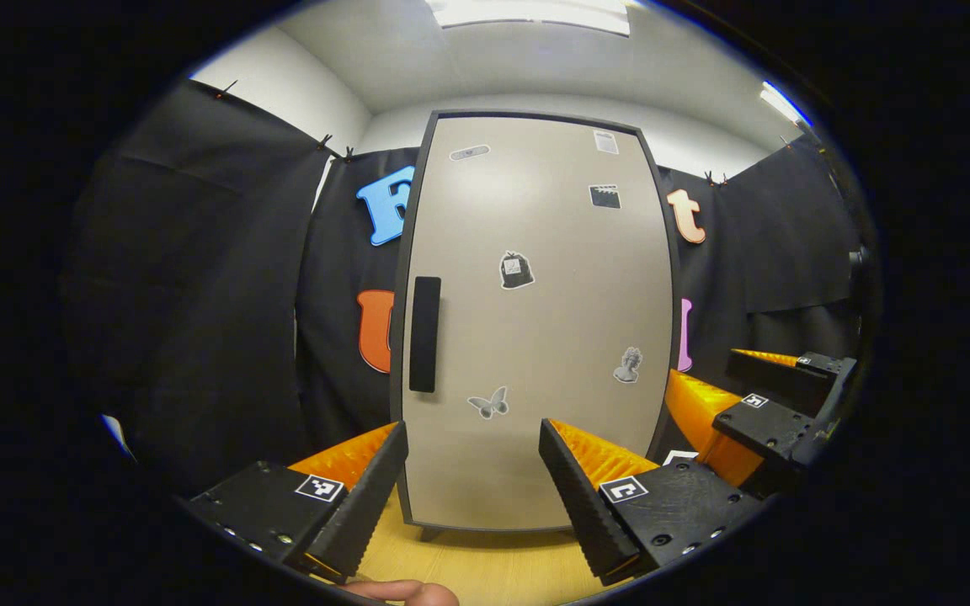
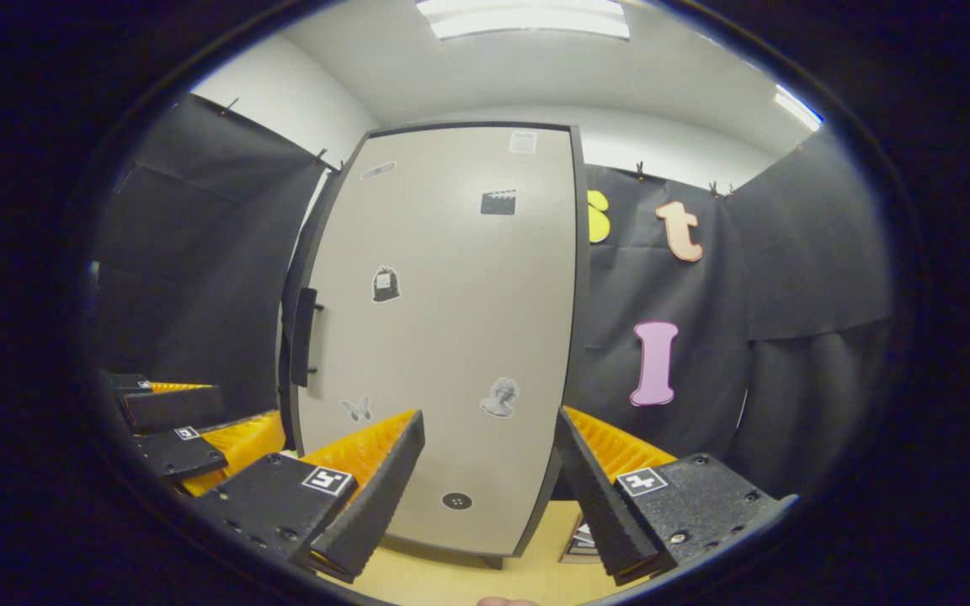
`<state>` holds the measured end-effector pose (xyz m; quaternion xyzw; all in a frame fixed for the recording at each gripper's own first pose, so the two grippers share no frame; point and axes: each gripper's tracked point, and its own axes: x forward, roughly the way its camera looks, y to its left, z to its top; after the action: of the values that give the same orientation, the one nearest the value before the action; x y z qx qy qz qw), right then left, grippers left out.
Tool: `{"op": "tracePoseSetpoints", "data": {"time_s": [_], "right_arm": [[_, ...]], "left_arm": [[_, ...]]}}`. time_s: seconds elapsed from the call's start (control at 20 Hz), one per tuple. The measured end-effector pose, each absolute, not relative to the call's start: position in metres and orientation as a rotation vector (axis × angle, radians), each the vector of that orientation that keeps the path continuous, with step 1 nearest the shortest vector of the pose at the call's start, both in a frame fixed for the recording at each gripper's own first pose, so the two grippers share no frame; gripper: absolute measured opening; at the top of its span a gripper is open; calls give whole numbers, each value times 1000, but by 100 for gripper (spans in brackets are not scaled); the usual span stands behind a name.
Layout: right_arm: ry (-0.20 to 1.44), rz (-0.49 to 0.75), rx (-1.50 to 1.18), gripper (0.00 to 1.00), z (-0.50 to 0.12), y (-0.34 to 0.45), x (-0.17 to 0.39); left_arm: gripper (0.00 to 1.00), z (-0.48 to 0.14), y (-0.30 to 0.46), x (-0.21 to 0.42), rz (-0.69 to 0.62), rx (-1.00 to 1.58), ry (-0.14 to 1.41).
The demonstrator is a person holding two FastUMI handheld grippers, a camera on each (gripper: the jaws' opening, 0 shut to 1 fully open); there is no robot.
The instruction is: Open the cabinet door with the right hand, grasp the bottle in the cabinet with the left hand and place it on the coaster, then close the cabinet door with the right hand.
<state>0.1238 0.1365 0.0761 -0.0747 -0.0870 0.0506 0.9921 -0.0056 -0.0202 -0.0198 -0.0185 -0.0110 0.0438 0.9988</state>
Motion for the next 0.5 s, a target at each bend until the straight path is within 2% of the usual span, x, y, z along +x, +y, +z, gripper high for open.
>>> {"op": "tracePoseSetpoints", "data": {"time_s": [0.15, 0.25, 0.45, 0.5], "right_arm": [[-155, 128, -82, 100, 60, 140, 130], [-105, 143, -82, 99, 41, 145, 138], [-58, 94, -85, 99, 28, 149, 153], [-37, 95, -86, 96, 22, 153, 154]], "left_arm": [[95, -26, -24, -4, 115, -19, 1], [95, -38, -38, -1, 50, -66, 17], [95, -69, -49, 13, -101, -95, 98], [95, -71, -43, 18, -102, -92, 109]]}}
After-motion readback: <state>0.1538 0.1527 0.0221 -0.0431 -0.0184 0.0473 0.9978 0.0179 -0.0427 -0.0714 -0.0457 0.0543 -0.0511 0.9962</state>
